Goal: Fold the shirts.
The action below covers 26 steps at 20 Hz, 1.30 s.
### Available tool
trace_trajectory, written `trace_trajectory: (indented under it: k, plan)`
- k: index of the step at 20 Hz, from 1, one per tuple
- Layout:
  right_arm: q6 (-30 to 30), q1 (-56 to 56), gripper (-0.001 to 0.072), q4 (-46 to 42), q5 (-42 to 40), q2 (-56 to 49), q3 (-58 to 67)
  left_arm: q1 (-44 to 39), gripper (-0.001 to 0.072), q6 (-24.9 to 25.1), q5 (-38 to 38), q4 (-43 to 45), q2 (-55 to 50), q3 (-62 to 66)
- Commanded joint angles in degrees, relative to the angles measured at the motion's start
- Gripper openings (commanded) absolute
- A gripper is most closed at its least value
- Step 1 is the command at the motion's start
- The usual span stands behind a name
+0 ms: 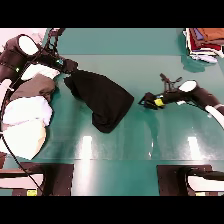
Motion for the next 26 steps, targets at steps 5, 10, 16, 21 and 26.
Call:
trace_trajectory:
  k: [5,10,16,21,26]
  plan:
    - [-0.5,5.99,0.0281,1.99,-1.84,-16.22,16.41,0.07,0.0025,-0.04,0.22,0.39,0.09,-0.02]
    - [-1.01,4.98,0.0014,-1.57,-0.02,-14.95,26.64,0.09,0.0024,-2.84,0.7,2.78,3.58,1.4]
    - [-0.98,-0.96,0.0014,-12.83,8.57,4.76,42.73,0.07,0.0024,-3.06,2.62,5.81,23.28,10.58]
    - [0.22,-1.99,0.0014,-19.69,16.46,17.68,52.11,0.07,0.0024,-3.08,2.58,5.7,38.05,12.55]
    - [5.27,-2.01,0.0013,-27.54,16.94,26.27,52.78,0.07,0.0024,-3.06,-1.2,1.01,40.65,12.35]
